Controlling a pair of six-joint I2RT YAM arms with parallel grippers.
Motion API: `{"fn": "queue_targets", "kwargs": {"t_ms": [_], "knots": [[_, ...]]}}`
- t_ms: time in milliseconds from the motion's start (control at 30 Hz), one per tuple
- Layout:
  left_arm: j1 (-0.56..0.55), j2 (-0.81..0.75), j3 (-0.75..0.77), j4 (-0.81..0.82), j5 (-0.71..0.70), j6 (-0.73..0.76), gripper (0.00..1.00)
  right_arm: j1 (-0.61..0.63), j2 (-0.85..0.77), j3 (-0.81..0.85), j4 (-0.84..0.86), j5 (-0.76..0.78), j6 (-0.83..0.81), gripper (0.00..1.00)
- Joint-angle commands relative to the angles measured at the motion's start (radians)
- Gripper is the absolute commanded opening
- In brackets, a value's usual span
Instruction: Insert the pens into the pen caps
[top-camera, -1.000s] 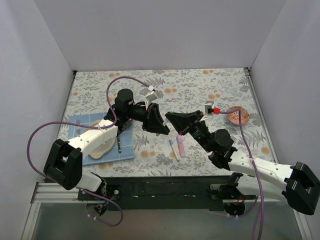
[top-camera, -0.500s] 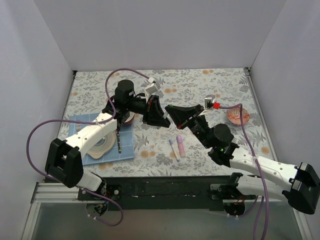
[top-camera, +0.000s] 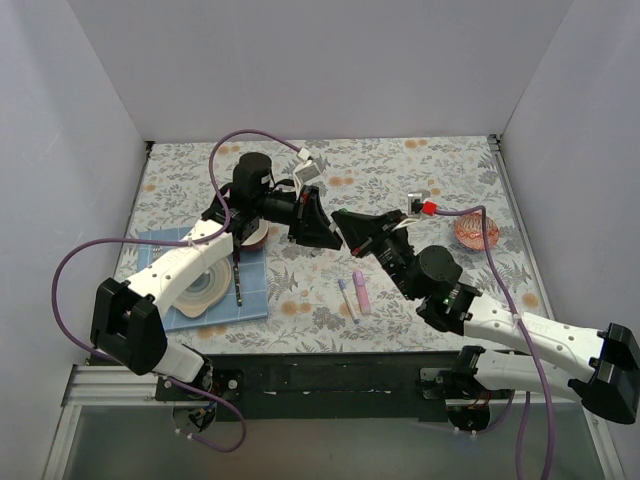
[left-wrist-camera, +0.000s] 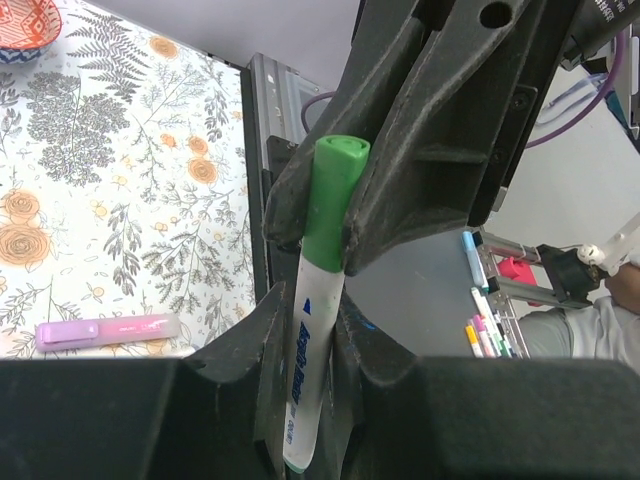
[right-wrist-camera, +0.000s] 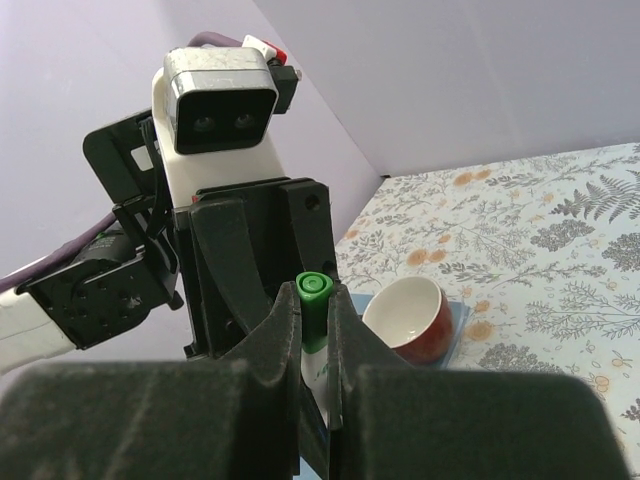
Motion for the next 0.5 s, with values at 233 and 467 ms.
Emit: {"fn": "queue_targets", "kwargs": {"t_ms": [233,467], "knots": [[0.044,-0.098,-0.106,0.344,-0.382,-0.088,0.0,0.208,-0.103,0.095,-0.573,-0.172,0.056,0.44],[0.042,-0.245,-0.398,0.343,-0.513,-0.209,0.0,0.206,-0.3,0.127,-0.642,0.064,0.009,0.92]]}}
